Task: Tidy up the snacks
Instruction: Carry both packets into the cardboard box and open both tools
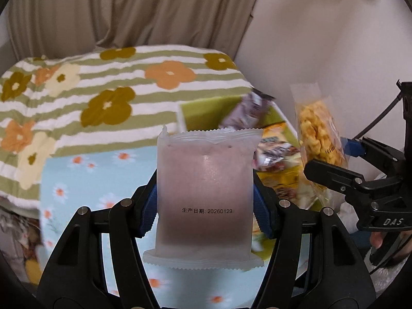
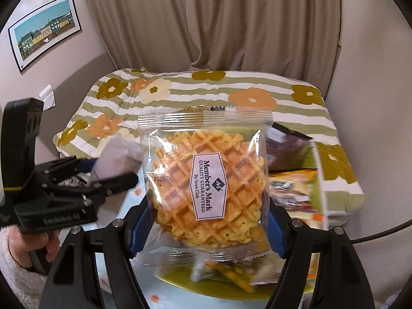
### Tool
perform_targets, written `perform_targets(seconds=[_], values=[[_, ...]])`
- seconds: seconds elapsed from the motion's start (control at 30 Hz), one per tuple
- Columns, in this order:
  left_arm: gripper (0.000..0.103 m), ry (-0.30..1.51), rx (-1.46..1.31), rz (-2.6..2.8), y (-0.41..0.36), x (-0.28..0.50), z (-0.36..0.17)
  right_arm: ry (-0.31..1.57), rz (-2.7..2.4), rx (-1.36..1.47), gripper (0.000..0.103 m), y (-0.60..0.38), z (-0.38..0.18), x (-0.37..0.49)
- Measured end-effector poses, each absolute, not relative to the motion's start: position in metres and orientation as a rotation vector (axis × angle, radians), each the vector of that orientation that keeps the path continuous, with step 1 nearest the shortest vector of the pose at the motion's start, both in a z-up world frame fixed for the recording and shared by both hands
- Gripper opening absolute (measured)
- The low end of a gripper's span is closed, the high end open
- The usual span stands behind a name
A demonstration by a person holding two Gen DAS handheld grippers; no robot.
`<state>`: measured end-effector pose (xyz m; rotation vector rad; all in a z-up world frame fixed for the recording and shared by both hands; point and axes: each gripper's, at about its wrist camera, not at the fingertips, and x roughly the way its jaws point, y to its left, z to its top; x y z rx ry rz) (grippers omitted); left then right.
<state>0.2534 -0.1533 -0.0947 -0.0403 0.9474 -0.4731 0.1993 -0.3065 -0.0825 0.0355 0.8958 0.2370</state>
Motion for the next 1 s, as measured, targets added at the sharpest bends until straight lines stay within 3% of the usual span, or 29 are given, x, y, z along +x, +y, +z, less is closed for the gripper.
perform_targets(seconds=[0.3, 0.37, 0.4, 0.43, 1.0], values=[[0.063, 1.063, -0.029, -0.434, -0.225, 0.244, -0.136, 0.936, 0.261, 0.084, 0.071, -0.350, -0.097, 0.190], [0.081, 1.064, -0.027, -0.452, -0.230, 0.241, -0.140, 0.944, 0.259, 0.103, 0.071, -0.355, -0.101, 0.190], [0.099, 1.055, -0.017, -0.449, -0.231, 0.238, -0.140, 0.947, 0.257, 0.116, 0.071, -0.357, -0.103, 0.190], [0.103, 1.040, -0.003, -0.442, -0.230, 0.235, -0.138, 0.950, 0.253, 0.123, 0.071, -0.359, -0.104, 0.190], [0.102, 1.056, 0.013, -0.350, -0.181, 0.214, -0.131, 0.999, 0.267, 0.139, 0.075, -0.342, -0.120, 0.206]])
